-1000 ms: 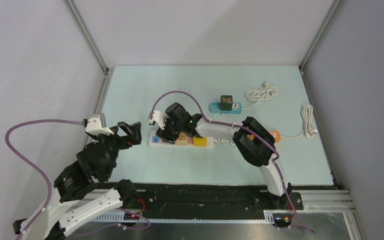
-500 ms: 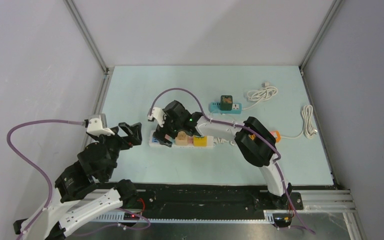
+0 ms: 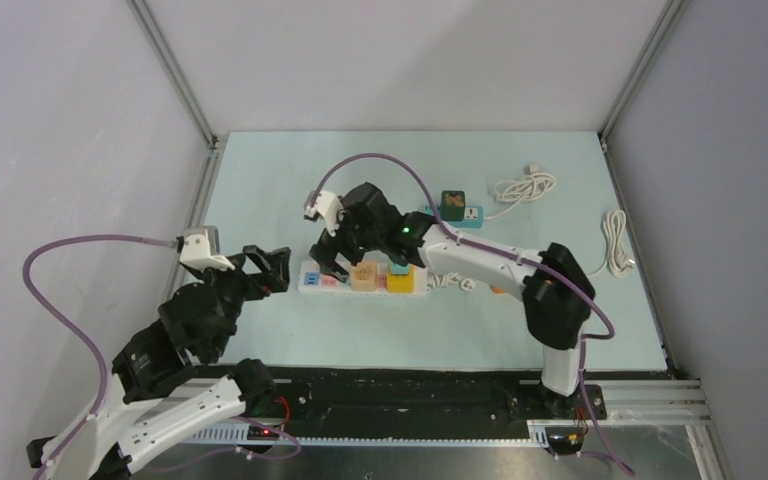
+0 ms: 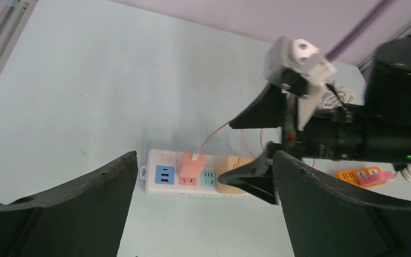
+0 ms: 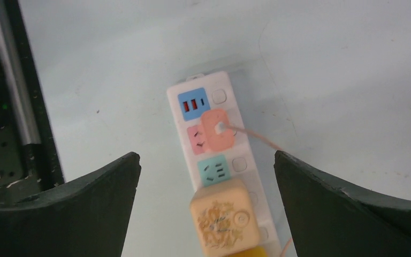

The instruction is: Insert the plug

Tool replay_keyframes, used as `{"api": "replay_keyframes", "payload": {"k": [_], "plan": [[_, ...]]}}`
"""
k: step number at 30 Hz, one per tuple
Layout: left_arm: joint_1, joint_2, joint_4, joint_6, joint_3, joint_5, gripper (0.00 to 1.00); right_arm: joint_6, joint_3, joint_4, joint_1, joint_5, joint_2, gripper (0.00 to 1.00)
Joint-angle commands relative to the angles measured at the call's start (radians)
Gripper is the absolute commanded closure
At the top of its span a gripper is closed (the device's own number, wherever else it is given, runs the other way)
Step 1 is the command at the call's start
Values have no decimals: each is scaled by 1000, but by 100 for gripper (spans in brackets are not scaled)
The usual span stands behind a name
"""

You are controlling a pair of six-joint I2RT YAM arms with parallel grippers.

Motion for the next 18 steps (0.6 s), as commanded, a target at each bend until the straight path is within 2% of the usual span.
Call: {"api": "replay_keyframes", "payload": {"k": [1,3,4,5,8,11,13,18], "plan": [[31,41,13,-71,-8,58,0,115,-107,52,10,20,-156,1],[93,75,15,-100,-28,155,0,189,-157,72,9,61,-206,1],[163,90,17,-121,-43,201,0,221,-174,73,6,77,-227,1],[203,125,29,-130,-50,306,0,277,-180,62,-3,84,-238,1],[404,204,76,-146,-89,517,0,325,-190,37,-15,57,-247,0],[512,289,160,-165,-139,674,0,376,-181,8,-31,-11,-244,1],[566,324,221,-187,-172,727,0,400,-172,-12,-37,-48,-238,1],[635,389,329,-229,-241,739,1,401,-202,32,1,96,-254,1]]}}
